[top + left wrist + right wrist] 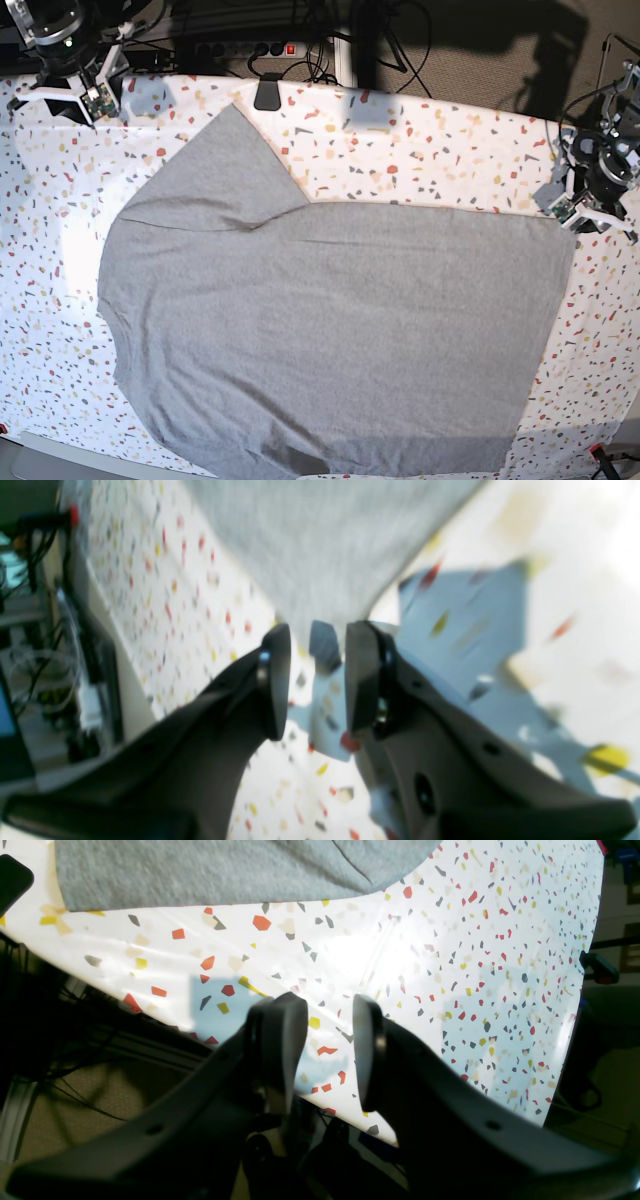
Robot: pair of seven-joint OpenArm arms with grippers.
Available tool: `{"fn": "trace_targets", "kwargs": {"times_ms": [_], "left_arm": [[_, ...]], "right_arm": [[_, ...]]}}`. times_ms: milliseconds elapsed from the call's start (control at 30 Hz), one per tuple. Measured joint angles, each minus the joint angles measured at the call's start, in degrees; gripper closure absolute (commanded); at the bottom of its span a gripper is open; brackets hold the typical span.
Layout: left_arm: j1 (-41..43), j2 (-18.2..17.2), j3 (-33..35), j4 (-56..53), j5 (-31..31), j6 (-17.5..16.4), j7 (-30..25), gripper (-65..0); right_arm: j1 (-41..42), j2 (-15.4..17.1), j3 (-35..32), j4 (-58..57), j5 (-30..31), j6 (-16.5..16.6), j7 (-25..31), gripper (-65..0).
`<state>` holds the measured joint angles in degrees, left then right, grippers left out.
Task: Fold the T-shirt properly
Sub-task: 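Move both grippers down to the shirt's collar-side corners, then grasp the grey shirt's collar-side corners with both grippers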
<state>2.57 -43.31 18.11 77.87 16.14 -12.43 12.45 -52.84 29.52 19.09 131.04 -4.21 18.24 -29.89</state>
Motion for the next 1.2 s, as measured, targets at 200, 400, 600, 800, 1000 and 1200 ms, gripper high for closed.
{"fn": "trace_targets", "kwargs": {"times_ms": [200,400,600,800,1000,1200], "left_arm": [[-3.7,4.8,0.0,-6.4,3.2,0.3,-2.4,-17.6],[-6.4,5.4,-0.1,-8.5,3.3,-0.9,-2.1,-17.6],[-6.6,5.2,-0.1,-8.5,3.4,-10.2,-1.7,-5.6],[-6.5,5.4,-0.1,-8.5,3.5,-10.7,-1.8,0.0],[-6.6,5.4,-0.1,-8.5,-1.5,-8.7,-1.3,0.0],[-6.5,5.4,-0.1,-8.5,-1.8,-2.1,-0.7,0.0]], "right_arm": [[0.0,0.0,0.0,0.0,0.0,0.0,0.0,-20.0],[0.0,0.0,0.0,0.0,0.0,0.0,0.0,-20.0],[0.0,0.0,0.0,0.0,0.0,0.0,0.0,-20.0],[0.0,0.0,0.0,0.0,0.0,2.8,0.0,-20.0],[2.9,3.9,0.0,-2.4,-0.1,6.3,1.5,-21.8],[7.3,8.3,-0.1,-9.9,0.0,11.8,6.0,-22.3]]}}
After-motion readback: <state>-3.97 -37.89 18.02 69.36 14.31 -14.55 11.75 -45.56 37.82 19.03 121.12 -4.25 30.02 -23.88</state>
